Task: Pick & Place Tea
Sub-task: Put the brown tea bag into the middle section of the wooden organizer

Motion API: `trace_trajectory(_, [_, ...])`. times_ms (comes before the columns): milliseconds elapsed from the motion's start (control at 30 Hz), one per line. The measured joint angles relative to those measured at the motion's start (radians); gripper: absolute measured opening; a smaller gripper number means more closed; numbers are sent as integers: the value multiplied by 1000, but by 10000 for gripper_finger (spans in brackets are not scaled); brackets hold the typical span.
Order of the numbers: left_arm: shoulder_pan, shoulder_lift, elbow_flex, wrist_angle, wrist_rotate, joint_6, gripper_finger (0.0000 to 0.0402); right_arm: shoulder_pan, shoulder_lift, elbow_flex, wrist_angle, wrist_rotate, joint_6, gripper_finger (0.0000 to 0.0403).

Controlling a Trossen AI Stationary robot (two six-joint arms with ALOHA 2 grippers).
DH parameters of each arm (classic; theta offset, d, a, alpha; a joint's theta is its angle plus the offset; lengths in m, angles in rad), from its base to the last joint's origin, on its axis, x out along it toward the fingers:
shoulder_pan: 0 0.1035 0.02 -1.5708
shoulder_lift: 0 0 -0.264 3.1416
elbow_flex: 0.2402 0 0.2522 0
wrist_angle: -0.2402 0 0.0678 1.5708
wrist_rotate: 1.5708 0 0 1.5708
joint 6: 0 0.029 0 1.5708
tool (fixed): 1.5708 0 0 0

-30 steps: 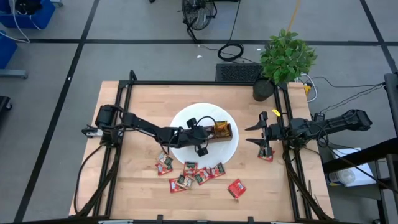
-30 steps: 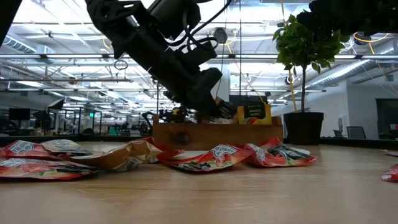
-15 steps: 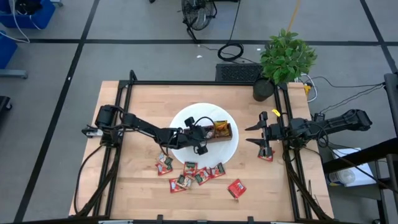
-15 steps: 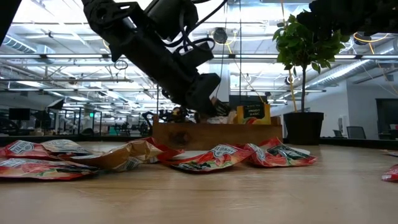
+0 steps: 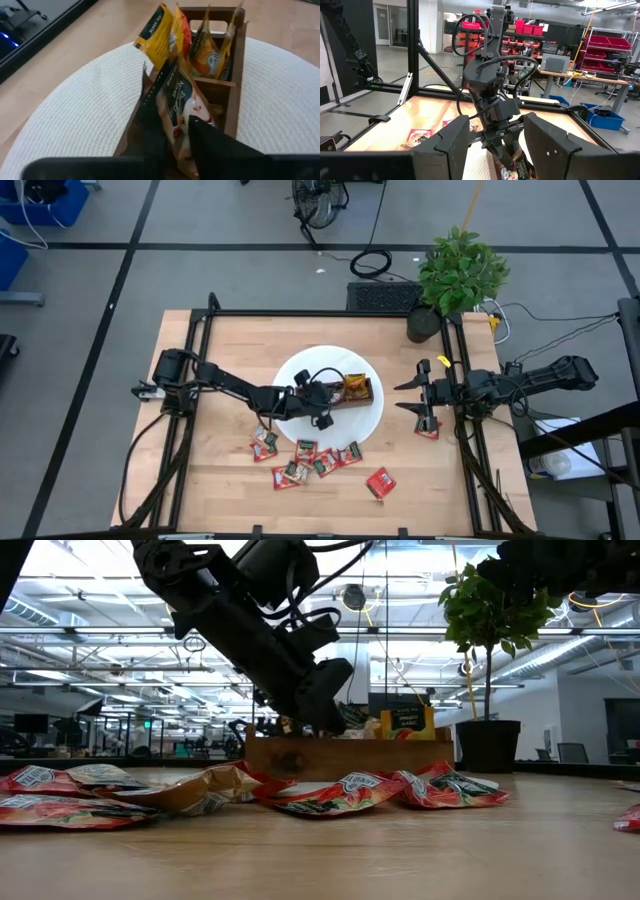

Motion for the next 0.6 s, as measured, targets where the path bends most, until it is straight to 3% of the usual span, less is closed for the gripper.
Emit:
trace_trajectory(333, [-32, 0, 0, 1, -39, 24, 214, 0, 0, 0, -3, 0, 0, 172])
trace_trajectory(600, [-51, -6, 0, 25, -41, 75, 258, 0, 0, 0, -3, 0, 0, 172])
